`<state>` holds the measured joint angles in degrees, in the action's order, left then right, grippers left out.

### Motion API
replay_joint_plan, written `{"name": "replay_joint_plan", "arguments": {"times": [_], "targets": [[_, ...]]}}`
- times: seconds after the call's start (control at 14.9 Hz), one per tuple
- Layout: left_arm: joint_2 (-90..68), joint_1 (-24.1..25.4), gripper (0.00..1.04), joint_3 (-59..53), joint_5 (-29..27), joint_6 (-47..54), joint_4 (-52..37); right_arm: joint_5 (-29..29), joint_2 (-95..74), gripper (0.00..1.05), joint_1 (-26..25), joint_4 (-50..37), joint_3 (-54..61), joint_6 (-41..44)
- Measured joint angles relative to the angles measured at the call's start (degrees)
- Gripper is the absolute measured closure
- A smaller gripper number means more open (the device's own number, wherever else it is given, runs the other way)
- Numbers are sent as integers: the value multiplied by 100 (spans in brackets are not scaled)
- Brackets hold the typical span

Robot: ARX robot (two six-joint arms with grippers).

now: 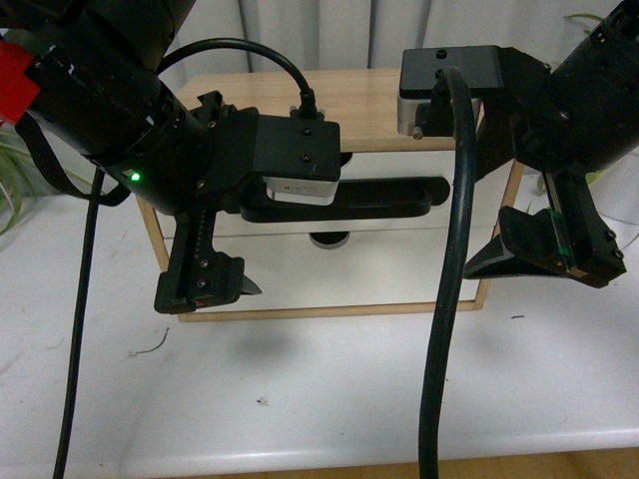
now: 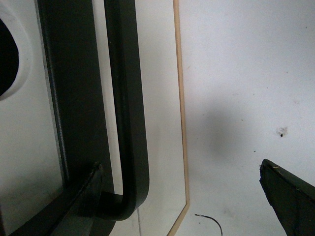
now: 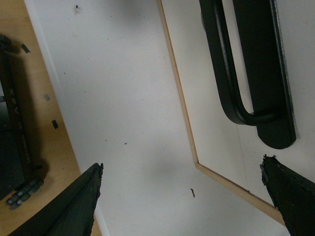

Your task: Pull drawer

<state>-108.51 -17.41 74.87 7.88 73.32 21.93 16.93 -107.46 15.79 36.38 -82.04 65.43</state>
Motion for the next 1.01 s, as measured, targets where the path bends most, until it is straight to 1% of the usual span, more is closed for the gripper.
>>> {"name": "replay_joint_plan", "arguments": {"times": [0.2,0.47,0.67,0.74,1.01], "targets": [[0,-24,7,0,-17,-72,-2,63,-256,6,74,85,-269,0],[0,-39,7,-15,-15,-109,-15,90,-595,6,313,168,-680,24],[0,-37,7,-17,-26,-109,7,214,-901,6,295,212,-1093,59],[0,-22,7,-17,-20,-98,17,238,-1021,6,295,361,-1259,59],[0,0,7,-28,-17,107,11,101,-1143,7,315,667,-1469,50]]}}
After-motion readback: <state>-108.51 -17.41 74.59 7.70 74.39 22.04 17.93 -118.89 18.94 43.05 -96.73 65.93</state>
